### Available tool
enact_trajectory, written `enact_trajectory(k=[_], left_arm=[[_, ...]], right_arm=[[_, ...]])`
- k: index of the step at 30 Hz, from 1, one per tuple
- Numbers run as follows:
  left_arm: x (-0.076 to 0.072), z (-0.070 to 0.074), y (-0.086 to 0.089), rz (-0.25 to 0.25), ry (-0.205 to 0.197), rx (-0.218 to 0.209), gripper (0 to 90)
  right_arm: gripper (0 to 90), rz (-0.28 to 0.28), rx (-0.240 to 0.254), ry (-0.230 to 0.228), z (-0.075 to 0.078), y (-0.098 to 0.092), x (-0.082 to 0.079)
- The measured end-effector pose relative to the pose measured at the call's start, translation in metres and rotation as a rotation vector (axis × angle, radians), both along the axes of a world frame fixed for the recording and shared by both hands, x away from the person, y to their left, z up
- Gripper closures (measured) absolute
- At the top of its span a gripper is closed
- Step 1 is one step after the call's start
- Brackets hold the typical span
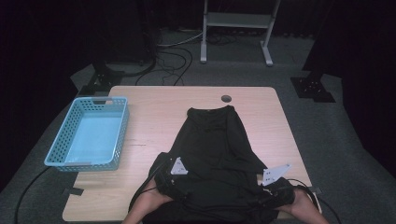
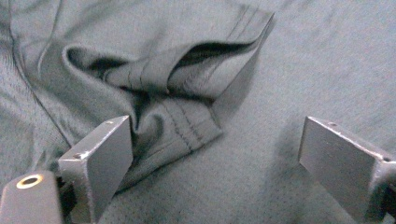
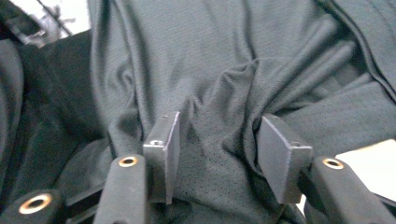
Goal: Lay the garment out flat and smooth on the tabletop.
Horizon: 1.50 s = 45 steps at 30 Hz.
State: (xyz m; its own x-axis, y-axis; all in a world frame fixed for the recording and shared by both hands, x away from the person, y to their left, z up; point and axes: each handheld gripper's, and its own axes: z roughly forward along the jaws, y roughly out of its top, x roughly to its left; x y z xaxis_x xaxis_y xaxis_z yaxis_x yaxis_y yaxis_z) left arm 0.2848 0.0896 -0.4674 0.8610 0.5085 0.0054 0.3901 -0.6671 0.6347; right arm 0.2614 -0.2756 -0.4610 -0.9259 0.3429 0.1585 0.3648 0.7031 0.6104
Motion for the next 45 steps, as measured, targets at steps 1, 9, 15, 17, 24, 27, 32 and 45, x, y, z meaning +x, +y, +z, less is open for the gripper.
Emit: enact_trajectory(k=[1,9,15,17,24,27,32,45], left_arm=[[0.002,0.002,-0.001,-0.001,-0.008,-0.004,9.5],[0.037,0.012,-0.016,0.005,-0.096,-0.045,9.3],[0.069,0.004,-0.027,0.021,-0.07,-0.05,9.4],[0.074,0.0,-0.029,0.011,-0.056,-0.047,9.4],[0.076,-0.008,-0.023,0.01,-0.035,-0.06,8.6],[0.072,-0.007,-0.021,0.008,-0.031,-0.053,8.6],[0.061,-0.007,-0.017,0.004,-0.027,-0.052,8.5],[0.026,-0.006,-0.001,-0.013,-0.018,-0.032,8.5]], right_arm=[[49.3,-0.001,-0.004,0.0,0.002,0.001,0.002],[41.1,-0.134,0.004,-0.121,0.012,0.007,0.041],[38.2,-0.203,-0.02,-0.151,0.003,0.011,0.069],[38.4,-0.209,-0.026,-0.14,-0.001,0.011,0.076],[39.3,-0.211,-0.013,-0.129,-0.006,0.01,0.077],[39.4,-0.198,-0.024,-0.127,-0.005,0.012,0.073],[39.3,-0.164,-0.045,-0.124,-0.004,0.018,0.062],[38.5,-0.105,-0.048,-0.092,-0.002,0.031,0.028]])
